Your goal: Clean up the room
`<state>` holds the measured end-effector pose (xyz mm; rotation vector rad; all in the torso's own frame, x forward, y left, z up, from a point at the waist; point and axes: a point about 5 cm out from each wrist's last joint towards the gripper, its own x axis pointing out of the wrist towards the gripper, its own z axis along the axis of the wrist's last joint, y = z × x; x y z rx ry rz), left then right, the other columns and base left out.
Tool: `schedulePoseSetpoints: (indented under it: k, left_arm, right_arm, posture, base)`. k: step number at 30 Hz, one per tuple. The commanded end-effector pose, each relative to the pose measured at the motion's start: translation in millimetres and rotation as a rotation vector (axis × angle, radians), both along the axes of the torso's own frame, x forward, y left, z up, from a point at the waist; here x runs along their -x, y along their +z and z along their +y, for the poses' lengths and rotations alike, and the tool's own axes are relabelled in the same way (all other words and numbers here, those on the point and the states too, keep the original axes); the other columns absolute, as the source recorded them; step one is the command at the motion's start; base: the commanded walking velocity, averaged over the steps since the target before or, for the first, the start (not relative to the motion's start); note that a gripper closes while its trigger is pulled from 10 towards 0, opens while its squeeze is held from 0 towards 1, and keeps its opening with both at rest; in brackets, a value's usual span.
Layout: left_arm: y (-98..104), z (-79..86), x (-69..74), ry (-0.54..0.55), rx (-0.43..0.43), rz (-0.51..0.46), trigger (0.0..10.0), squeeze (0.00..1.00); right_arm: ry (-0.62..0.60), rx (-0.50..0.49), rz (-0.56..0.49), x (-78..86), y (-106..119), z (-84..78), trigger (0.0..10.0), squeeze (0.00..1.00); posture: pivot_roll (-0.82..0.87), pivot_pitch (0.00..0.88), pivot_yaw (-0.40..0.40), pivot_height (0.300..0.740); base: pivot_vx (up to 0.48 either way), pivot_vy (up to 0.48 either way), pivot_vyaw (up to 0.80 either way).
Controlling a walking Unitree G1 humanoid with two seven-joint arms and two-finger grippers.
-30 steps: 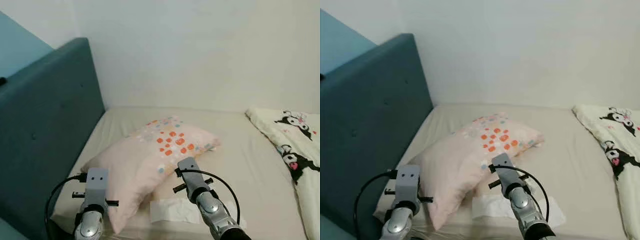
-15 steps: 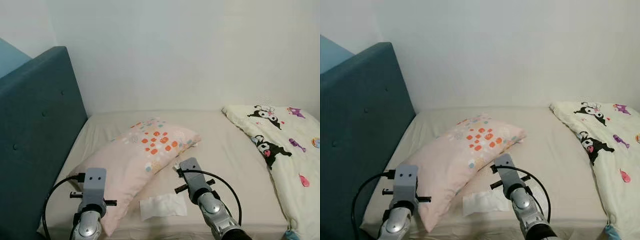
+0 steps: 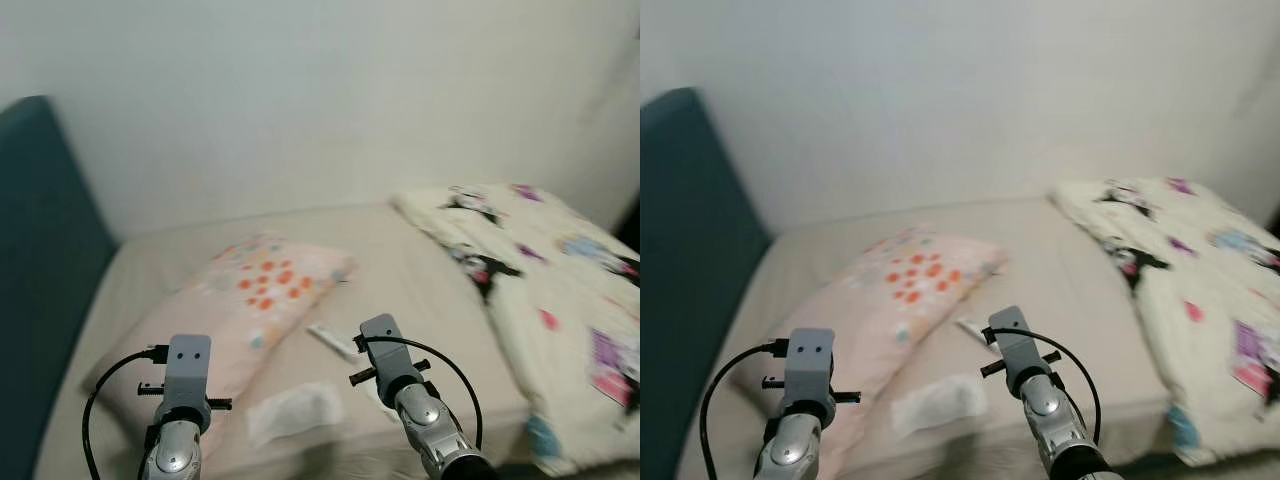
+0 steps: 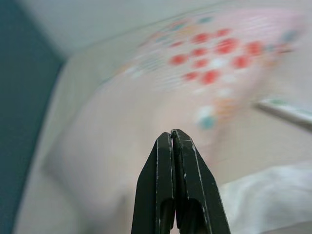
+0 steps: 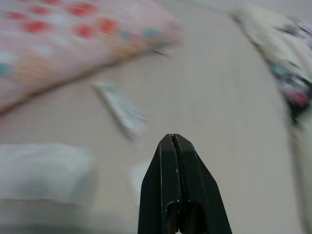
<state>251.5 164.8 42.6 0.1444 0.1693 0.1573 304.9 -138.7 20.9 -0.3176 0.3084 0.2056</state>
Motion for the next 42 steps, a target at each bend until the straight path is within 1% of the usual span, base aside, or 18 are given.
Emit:
schedulePoseSetpoints:
  k: [1,4,13,16,19,20,23,25,31,36,37,42]
  left_arm:
    - [0.3,0.5,0.9,-0.003,0.0,-0.004,10.0,0.0]
    - [0.9,0.8,1.1,0.002,0.0,-0.007,10.0,0.0]
    - [2.8,4.6,1.3,0.039,-0.001,-0.023,10.0,0.0]
    - [1.7,6.3,1.7,0.041,-0.047,-0.004,10.0,0.0]
    - [1.4,7.5,2.3,0.06,-0.034,-0.008,10.0,0.0]
    - [1.3,9.1,2.8,0.079,-0.007,-0.015,10.0,0.0]
    - [0.8,11.3,3.3,0.1,0.0,-0.011,10.0,0.0]
    - [1.1,11.8,3.2,0.101,-0.009,-0.014,10.0,0.0]
    - [1.5,11.7,2.4,0.103,-0.021,-0.016,10.0,0.0]
    - [1.4,11.5,1.9,0.103,-0.034,-0.013,10.0,0.0]
    - [1.4,9.9,1.8,0.087,-0.038,-0.016,10.0,0.0]
    - [-0.1,7.8,2.2,0.071,-0.025,-0.007,10.0,0.0]
  right_arm:
    - [-0.014,-0.008,0.0,-2.1,1.6,-1.0,10.0,0.0]
    - [0.005,0.014,-0.016,-3.5,3.8,-0.7,10.0,0.0]
    - [0.031,0.03,-0.026,-5.5,6.2,3.3,10.0,0.0]
    - [0.033,0.03,-0.027,-6.1,6.8,3.5,10.0,0.0]
    - [0.032,0.031,-0.028,-6.4,7.0,2.9,10.0,0.0]
    - [0.031,0.034,-0.029,-6.5,7.0,2.6,10.0,0.0]
    - [0.03,0.042,-0.03,-6.6,7.1,1.6,10.0,0.0]
    - [0.012,0.077,-0.033,-7.3,7.0,-1.7,10.0,0.0]
    - [-0.004,0.11,-0.037,-8.7,7.6,-5.4,10.0,0.0]
    - [-0.001,0.117,-0.035,-8.8,7.4,-4.9,10.0,0.0]
    - [0.016,0.106,-0.034,-8.6,7.4,-2.3,10.0,0.0]
    - [0.028,0.097,-0.034,-8.3,7.4,-0.3,10.0,0.0]
  posture:
    - [0.01,0.0,-0.014,0.74]
    - [0.01,0.0,-0.014,0.74]
    - [0.01,0.0,-0.02,0.74]
    - [0.01,0.0,-0.019,0.74]
    - [0.01,0.0,-0.019,0.74]
    - [0.01,0.0,-0.019,0.74]
    - [0.01,0.0,-0.019,0.74]
    - [0.01,0.0,-0.019,0.74]
    - [0.01,0.0,-0.019,0.74]
    - [0.01,0.0,-0.017,0.74]
    - [0.01,0.0,-0.02,0.74]
    - [0.01,0.0,-0.022,0.74]
  base:
    - [0.0,0.0,0.0]
    - [0.0,0.0,0.0]
    - [0.0,0.0,0.0]
    - [0.0,-0.32,0.0]
    - [0.0,-0.48,0.0]
    - [0.0,0.0,0.0]
    - [0.0,0.0,0.0]
    - [0.0,0.0,0.0]
    - [0.0,0.0,0.0]
    - [0.0,0.0,0.0]
    - [0.0,0.0,0.0]
    - [0.0,0.0,0.0]
